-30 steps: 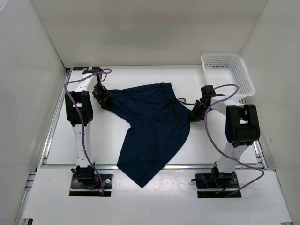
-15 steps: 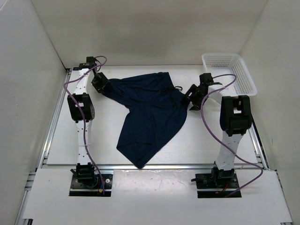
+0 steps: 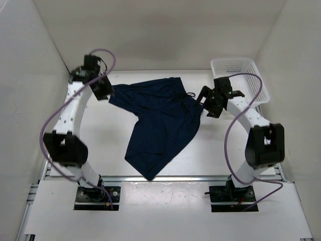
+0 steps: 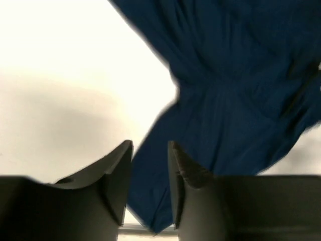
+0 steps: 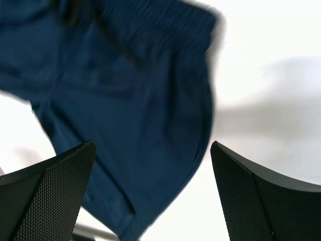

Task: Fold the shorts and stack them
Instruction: Flatten the shorts out

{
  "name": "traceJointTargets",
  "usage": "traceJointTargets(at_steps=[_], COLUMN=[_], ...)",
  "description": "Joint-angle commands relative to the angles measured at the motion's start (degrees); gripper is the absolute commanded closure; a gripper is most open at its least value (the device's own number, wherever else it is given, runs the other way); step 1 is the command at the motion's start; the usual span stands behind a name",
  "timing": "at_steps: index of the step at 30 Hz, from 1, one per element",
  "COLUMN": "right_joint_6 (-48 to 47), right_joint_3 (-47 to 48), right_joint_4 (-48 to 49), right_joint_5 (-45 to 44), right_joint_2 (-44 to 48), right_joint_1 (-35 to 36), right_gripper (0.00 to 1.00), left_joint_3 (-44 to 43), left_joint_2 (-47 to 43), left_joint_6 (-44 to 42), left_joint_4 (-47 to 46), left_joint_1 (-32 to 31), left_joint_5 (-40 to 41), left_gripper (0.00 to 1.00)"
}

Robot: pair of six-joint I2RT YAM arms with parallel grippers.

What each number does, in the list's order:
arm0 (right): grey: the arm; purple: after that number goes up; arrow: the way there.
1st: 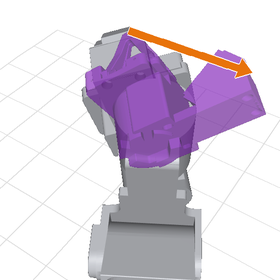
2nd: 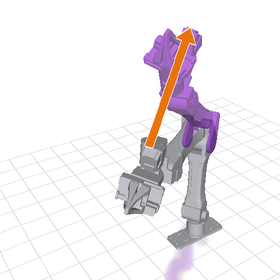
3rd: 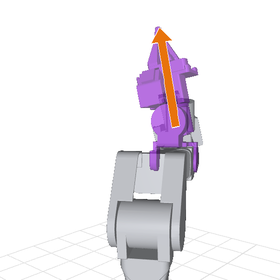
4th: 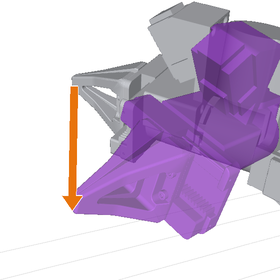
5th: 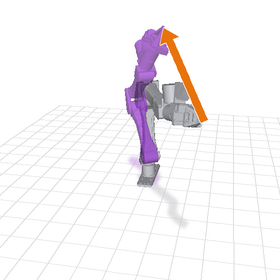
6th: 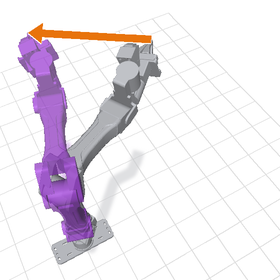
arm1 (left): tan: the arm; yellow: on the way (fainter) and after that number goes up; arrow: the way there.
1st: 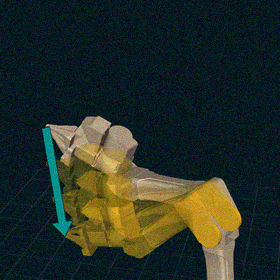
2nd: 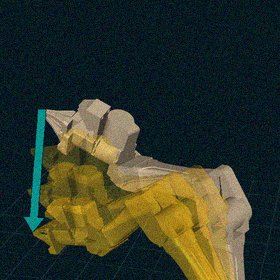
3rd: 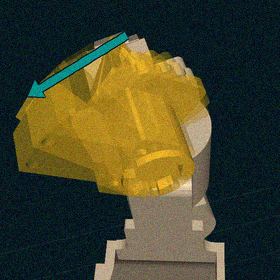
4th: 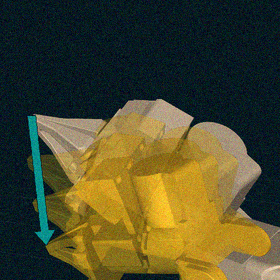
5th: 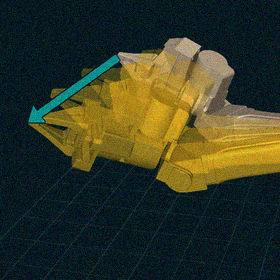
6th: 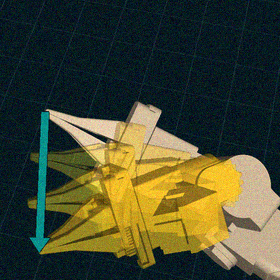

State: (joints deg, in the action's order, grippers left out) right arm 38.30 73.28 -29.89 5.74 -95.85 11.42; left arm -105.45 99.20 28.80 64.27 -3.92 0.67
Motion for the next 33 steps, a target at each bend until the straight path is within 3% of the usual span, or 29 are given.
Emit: traceJointTargets(at_steps=[1, 3, 6, 11, 13, 15, 16, 18, 28, 32, 33], right_joint_6=[-2.18, -2.18, -3.32, -5.78, -6.48, -7.18, -7.19, -7.81, -7.90, -7.89, -7.89], right_joint_3=[-4.36, -8.22, -12.87, -14.83, -14.83, -15.35, -15.36, -15.96, -19.57, -19.57, -19.57], right_joint_4=[-1.14, -1.14, -1.14, -1.14, -1.14, -1.14, -1.14, -2.36, -2.89, -3.51, -3.51], right_joint_5=[-2.04, -3.53, -4.16, -4.08, -3.28, -2.67, -2.66, -3.89, -3.89, -5.12, -5.12], right_joint_2=[6.97, 10.06, 14.81, 15.43, 15.96, 16.57, 16.58, 17.89, 20.26, 20.79, 20.80], right_joint_1=[3.51, 5.36, 6.42, 6.42, 6.42, 6.42, 6.42, 6.42, 6.42, 6.42, 6.42], right_gripper=[0.00, 0.00, 0.00, 0.07, 0.17, 0.34, 0.48, 0.55, 0.55, 0.54, 0.54], left_joint_3=[17.84, 23.68, 30.99, 32.25, 30.92, 29.78, 29.17, 29.16, 29.69, 30.83, 30.83], left_joint_2=[-5.49, -7.78, -9.11, -5.78, -2.28, 0.46, 1.86, 5.21, 11.37, 12.25, 11.46], left_joint_6=[2.13, 3.80, 7.23, 10.23, 10.75, 11.28, 11.28, 11.81, 12.60, 13.13, 13.13], left_joint_4=[-1.77, -3.80, -5.03, -7.41, -7.41, -6.53, -6.53, -6.00, -8.37, -8.90, -8.90], left_joint_1=[-6.15, -9.59, -17.50, -27.17, -29.29, -31.75, -32.37, -33.77, -35.19, -35.19, -35.19], left_joint_5=[0.05, -1.19, -1.19, -1.81, -0.15, 2.22, 3.02, 3.02, 3.55, 3.03, 3.02], left_gripper=[0.57, 0.62, 0.62, 0.58, 0.59, 0.61, 0.62, 0.62, 0.63, 0.88, 0.90])
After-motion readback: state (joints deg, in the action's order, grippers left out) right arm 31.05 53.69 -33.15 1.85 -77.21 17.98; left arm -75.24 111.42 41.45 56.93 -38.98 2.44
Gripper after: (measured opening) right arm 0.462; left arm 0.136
